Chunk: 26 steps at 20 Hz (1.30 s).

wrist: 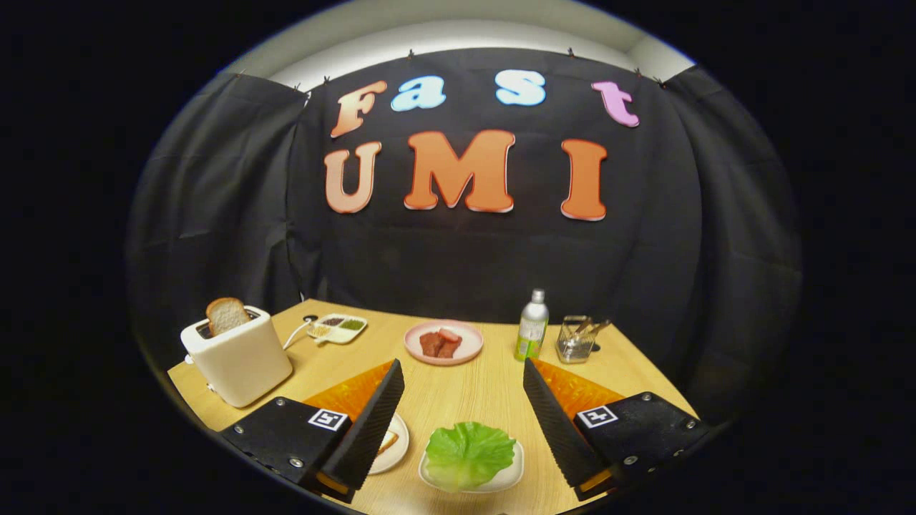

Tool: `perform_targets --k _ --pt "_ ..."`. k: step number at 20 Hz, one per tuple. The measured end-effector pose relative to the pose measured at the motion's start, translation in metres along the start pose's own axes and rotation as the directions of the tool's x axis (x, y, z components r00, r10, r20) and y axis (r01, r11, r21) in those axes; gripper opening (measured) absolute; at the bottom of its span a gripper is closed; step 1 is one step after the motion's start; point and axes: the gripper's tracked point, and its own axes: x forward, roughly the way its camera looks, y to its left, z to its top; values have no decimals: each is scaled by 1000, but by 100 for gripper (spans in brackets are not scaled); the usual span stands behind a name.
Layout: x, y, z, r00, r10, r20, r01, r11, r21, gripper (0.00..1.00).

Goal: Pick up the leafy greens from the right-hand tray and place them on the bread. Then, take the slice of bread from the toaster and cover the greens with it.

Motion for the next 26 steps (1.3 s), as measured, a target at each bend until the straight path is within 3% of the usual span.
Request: perform_targets --k 2,9,17,21,26 --pt "10 2 -22 995 18 -98 -16 1000 17 100" --pt "36 -5 -66 963 0 -269 14 999 48 100" --pt "48 -8 -133 855 6 -518 33 997 66 100" --pt "51 -10 -166 785 -13 -619 66 996 62 100" --pt "58 -8 -182 754 -31 -656 71 997 34 96"
